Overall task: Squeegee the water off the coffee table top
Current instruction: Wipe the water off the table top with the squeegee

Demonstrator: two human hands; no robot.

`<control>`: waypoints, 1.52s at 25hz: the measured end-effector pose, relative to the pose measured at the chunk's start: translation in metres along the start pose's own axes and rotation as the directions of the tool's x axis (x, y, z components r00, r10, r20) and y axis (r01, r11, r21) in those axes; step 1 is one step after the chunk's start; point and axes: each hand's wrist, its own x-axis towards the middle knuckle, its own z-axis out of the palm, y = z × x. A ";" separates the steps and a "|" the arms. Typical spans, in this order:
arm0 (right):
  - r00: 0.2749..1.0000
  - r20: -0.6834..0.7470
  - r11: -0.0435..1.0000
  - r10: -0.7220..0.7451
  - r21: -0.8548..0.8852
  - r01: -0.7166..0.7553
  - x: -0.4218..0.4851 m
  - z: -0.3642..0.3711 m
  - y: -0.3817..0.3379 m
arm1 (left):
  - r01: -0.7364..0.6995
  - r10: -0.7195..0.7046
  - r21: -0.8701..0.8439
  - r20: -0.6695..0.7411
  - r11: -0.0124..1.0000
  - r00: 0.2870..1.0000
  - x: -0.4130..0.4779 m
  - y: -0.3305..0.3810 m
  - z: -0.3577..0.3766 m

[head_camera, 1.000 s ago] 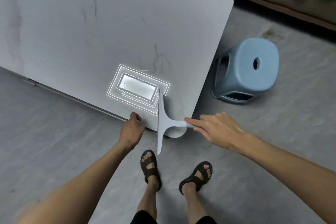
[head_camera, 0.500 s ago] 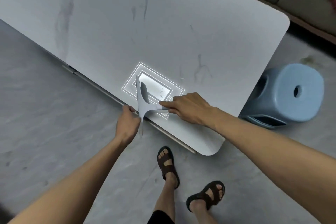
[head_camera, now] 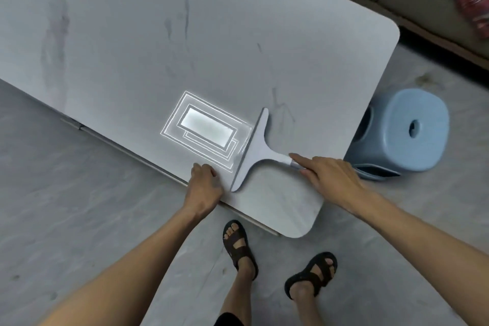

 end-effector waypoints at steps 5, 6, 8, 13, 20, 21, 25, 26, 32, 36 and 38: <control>0.967 0.039 0.967 0.253 0.012 -0.253 -0.105 -0.006 0.068 | -0.065 0.058 0.087 0.072 0.994 0.996 -0.009 0.044 0.033; 0.955 0.047 0.956 0.294 -0.004 -0.294 -0.125 -0.010 0.078 | -0.063 0.056 0.078 0.086 0.995 0.995 -0.012 0.052 0.037; 0.938 0.058 0.940 0.341 -0.050 -0.339 -0.153 -0.021 0.093 | -0.046 0.037 0.067 0.129 0.997 0.991 -0.018 0.062 0.043; 0.967 0.006 0.967 0.255 -0.025 -0.255 -0.144 -0.044 0.086 | -0.041 0.011 0.128 0.231 0.991 0.973 -0.034 0.076 0.058; 0.995 0.089 0.998 -0.050 -0.025 0.053 -0.010 -0.031 0.027 | -0.004 -0.017 0.096 0.214 0.995 0.977 -0.033 0.067 0.073; 0.995 0.089 0.999 -0.042 -0.026 0.044 -0.009 -0.030 0.032 | 0.009 -0.028 0.094 0.204 0.996 0.979 -0.034 0.066 0.074; 0.996 0.031 0.996 0.087 -0.010 -0.087 -0.067 -0.027 0.085 | -0.030 0.000 0.150 0.201 0.988 0.980 -0.036 0.071 0.078; 0.992 0.029 0.993 0.120 -0.010 -0.119 -0.093 -0.026 0.100 | -0.038 0.001 0.173 0.207 0.984 0.978 -0.036 0.074 0.080; 0.974 0.043 0.972 0.221 -0.090 -0.217 -0.199 -0.020 0.138 | -0.025 -0.022 0.240 0.193 0.970 0.981 -0.042 0.087 0.087; 1.000 0.003 0.999 -0.004 -0.032 0.004 -0.159 -0.023 0.103 | -0.015 -0.019 0.224 0.146 0.974 0.989 -0.057 0.075 0.091; 0.990 0.062 0.990 -0.128 -0.052 0.131 -0.124 -0.012 0.071 | 0.027 -0.041 0.184 0.074 0.983 0.996 -0.064 0.064 0.093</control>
